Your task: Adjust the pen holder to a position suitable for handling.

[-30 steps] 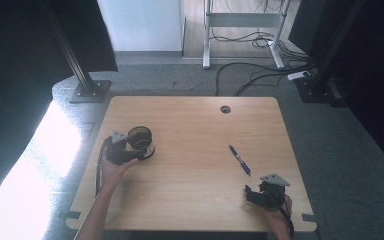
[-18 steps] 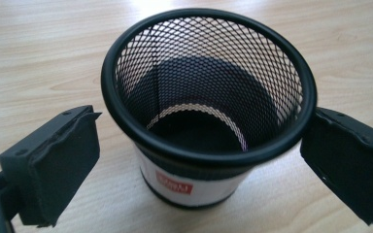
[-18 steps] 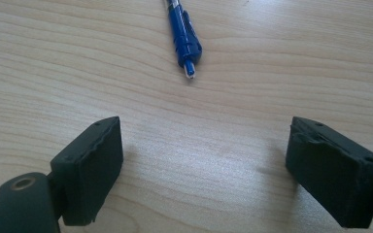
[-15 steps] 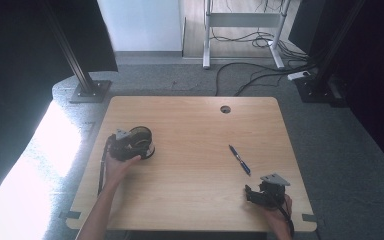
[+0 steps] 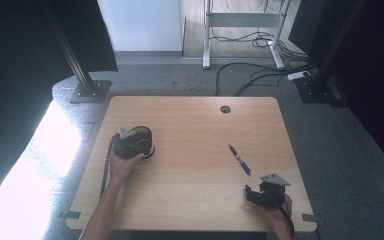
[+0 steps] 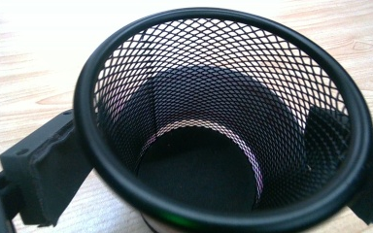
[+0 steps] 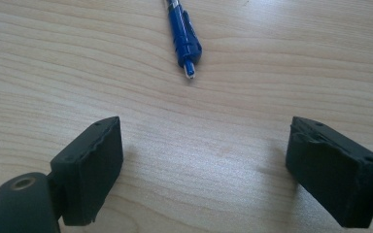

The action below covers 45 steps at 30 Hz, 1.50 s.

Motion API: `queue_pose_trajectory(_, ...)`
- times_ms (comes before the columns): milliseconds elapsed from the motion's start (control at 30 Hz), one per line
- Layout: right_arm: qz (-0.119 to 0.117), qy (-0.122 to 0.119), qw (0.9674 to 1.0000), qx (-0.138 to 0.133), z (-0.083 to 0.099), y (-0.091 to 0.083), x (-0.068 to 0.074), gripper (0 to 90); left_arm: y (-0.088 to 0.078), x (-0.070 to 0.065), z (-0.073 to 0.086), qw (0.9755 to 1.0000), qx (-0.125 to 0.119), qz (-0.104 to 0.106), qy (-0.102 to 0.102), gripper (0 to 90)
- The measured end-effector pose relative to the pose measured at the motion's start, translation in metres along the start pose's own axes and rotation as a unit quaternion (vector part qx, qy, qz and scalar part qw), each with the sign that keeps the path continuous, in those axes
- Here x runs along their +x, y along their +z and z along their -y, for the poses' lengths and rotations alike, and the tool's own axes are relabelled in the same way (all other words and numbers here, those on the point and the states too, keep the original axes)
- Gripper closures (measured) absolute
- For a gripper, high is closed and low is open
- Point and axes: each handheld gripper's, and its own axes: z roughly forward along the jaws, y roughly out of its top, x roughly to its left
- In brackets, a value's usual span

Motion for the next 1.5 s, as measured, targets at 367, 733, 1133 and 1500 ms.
queue_pose_trajectory(367,0.0,0.0,1.0,0.0,0.0,0.0,0.0,12.8,0.002,-0.003,0.002,0.9996,-0.021,-0.008,0.014,9.5)
queue_pose_trajectory(733,0.0,0.0,1.0,0.0,0.0,0.0,0.0,12.8,-0.015,-0.008,-0.002,0.9991,-0.04,-0.004,0.014,9.7)
queue_pose_trajectory(1133,0.001,0.001,1.0,0.0,0.0,0.0,-0.001,12.9,-0.038,-0.014,-0.009,0.998,-0.058,0.016,0.019,9.7)
queue_pose_trajectory(1500,0.002,0.001,1.0,0.001,0.0,0.0,-0.001,12.9,-0.049,-0.025,-0.011,0.9966,-0.069,0.036,0.027,9.6)
